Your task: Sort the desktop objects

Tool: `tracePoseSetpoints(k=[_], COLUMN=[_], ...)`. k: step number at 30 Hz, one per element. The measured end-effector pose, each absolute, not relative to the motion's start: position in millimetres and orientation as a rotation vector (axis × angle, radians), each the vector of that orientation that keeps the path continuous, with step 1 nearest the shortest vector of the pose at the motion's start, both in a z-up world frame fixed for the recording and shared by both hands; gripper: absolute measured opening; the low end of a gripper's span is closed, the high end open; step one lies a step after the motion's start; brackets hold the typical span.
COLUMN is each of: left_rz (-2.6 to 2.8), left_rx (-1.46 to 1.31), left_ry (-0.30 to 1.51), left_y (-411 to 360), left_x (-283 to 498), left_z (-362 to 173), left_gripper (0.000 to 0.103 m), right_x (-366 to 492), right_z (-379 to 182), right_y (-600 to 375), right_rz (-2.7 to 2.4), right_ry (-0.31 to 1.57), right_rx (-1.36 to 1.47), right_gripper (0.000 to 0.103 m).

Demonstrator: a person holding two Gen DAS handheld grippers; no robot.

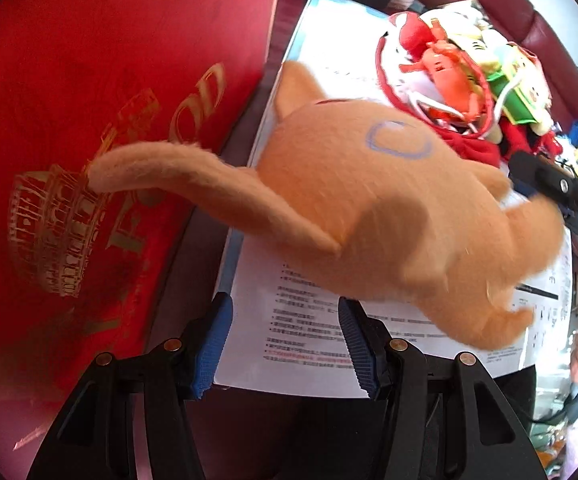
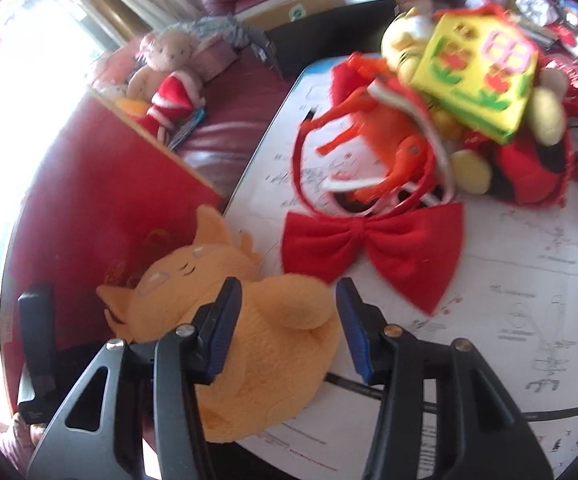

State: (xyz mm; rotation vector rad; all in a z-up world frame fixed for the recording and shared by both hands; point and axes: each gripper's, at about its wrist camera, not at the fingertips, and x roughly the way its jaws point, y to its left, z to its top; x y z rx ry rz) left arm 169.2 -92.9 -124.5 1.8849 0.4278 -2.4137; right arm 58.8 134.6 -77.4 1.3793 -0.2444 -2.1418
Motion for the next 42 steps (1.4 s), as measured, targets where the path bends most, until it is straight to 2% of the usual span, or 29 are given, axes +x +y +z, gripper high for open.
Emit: tracePoseSetpoints(k=[3,10,22,28,33,37,42], left_rz=[-2.399,-2.366,-2.402,-2.481,-2.584,-2.700,-2.745], left_rx=[1.888,1.880,1.830,1.808,1.773,1.726,1.710], left_ry=[0.415,0.369,0.220,0.255,0.196,0.072,-0.076], left_y=[-92.9,-86.3,-65.3,-64.6,-52.3,-39.0,-9.8], left_x=[162.7,145.0,102.6,123.1,155.9,173.0,175.8], left_z=[-128.1,-133.9,-134.6,-113.9,-84.7,-64.8,-56.3], left_gripper=[0.056,0.056,0.055,0.056,0.056,0.077,0.077], right_x=[58.6,48.1,94.2,118.4,122.3,119.3,107.9], right_z=[-83.0,-101.0,-99.4,-96.2,-90.0,-82.6,-83.5], right_y=[127.0,135.8,148.6,152.4,150.3,161.4,168.1], right_rz=[-2.150,-2.099,-2.086,-2.084,-2.126,-2.186,-2.211], right_ry=[-0.182,-0.231,-0.218,-0.208,-0.175,-0.172,-0.179], right_rx=[1.366,1.427,1.438,1.441,1.411,1.381,1.397], right_gripper=[0.051,0.051,0.051,0.048,0.048,0.049,0.049])
